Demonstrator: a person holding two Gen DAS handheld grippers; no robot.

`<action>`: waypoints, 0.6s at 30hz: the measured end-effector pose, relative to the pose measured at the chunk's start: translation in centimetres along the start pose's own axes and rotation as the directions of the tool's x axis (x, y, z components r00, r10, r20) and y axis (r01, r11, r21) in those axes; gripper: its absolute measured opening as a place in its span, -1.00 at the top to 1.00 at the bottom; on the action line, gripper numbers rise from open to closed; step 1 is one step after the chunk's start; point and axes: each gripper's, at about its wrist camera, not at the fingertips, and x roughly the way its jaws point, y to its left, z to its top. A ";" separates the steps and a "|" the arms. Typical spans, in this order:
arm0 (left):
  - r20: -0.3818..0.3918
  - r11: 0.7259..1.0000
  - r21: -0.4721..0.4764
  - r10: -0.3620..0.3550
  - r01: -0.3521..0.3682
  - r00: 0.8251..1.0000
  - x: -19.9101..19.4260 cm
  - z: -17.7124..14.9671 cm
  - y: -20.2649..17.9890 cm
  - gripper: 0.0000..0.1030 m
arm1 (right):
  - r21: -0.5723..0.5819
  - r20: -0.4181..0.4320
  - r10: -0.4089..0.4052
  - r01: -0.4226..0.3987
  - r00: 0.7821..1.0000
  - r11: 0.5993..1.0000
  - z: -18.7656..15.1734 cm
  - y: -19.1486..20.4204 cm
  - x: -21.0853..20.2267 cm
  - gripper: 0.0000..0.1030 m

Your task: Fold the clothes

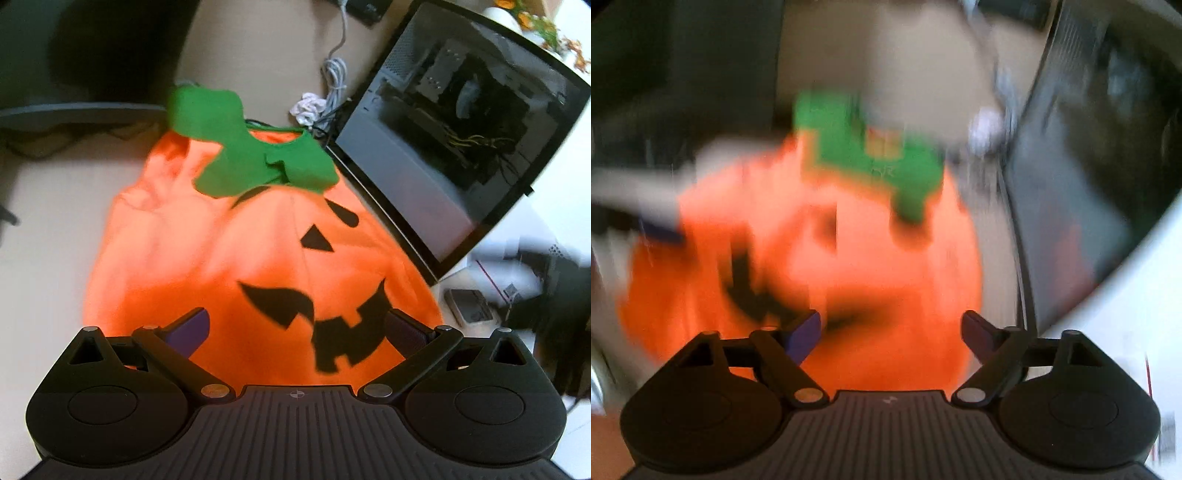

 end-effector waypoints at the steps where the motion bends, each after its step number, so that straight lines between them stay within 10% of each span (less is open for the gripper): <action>1: -0.024 0.999 -0.028 0.016 -0.016 1.000 1.1 0.1 0.4 -1.00 | 0.028 0.055 0.022 -0.023 0.998 0.999 2.1 -0.6 0.3 -0.79; 12: -0.175 0.981 -0.182 0.032 -0.064 0.984 2.0 -2.7 2.2 -1.00 | 0.056 -0.006 0.048 -0.048 0.999 0.997 15.5 -3.1 22.7 -0.72; 14: -0.180 0.974 -0.214 0.029 -0.068 0.983 1.2 -3.1 2.6 -1.00 | 0.032 -0.098 0.072 -0.070 0.993 0.997 15.2 -2.9 26.4 -0.45; 16: -0.182 0.964 -0.258 0.021 -0.069 0.983 0.5 -3.4 3.0 -1.00 | 0.028 -0.149 0.084 -0.080 0.985 0.996 14.3 -2.7 28.8 0.40; 18: -0.181 0.955 -0.292 0.005 -0.059 0.983 0.3 -3.4 3.4 -1.00 | 0.063 -0.099 0.097 -0.091 0.990 0.994 14.0 -2.8 27.8 0.58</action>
